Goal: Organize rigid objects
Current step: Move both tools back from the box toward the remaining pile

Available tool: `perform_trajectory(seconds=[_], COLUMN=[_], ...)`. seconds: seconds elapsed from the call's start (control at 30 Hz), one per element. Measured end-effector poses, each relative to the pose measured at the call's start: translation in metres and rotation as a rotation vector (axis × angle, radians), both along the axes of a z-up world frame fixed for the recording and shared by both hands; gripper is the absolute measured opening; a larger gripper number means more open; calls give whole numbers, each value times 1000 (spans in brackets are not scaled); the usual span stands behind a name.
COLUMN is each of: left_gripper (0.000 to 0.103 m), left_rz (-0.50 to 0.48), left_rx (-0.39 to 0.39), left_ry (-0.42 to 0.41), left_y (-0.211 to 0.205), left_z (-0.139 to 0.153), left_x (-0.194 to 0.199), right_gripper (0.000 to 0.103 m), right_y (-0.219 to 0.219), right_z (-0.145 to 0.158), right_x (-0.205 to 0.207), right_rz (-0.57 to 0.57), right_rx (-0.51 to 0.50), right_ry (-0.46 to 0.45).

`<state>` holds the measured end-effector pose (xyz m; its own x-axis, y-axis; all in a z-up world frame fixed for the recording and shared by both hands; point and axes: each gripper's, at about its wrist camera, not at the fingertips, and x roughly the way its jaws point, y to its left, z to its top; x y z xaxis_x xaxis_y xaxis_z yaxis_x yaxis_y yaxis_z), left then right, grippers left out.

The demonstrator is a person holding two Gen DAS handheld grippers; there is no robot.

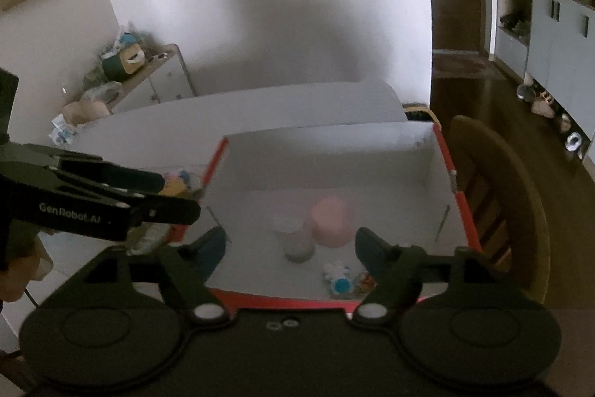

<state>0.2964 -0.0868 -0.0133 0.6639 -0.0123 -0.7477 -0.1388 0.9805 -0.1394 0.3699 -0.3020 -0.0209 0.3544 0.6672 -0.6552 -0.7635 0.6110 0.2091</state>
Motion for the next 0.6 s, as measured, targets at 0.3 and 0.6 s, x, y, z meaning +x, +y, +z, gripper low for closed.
perform_trajectory(seconds=[0.3, 0.6], left_gripper=[72, 83], left_rz=[49, 95], left_rx=[1, 7], left_ry=[-65, -100], left_y=[33, 83], left_z=[10, 10], left_x=[-56, -108], right_gripper=[94, 102], right_y=[24, 59], right_z=[12, 15], right_x=[-39, -84], right_rz=[-10, -14], right_rx=[36, 85], right_ry=[-21, -19])
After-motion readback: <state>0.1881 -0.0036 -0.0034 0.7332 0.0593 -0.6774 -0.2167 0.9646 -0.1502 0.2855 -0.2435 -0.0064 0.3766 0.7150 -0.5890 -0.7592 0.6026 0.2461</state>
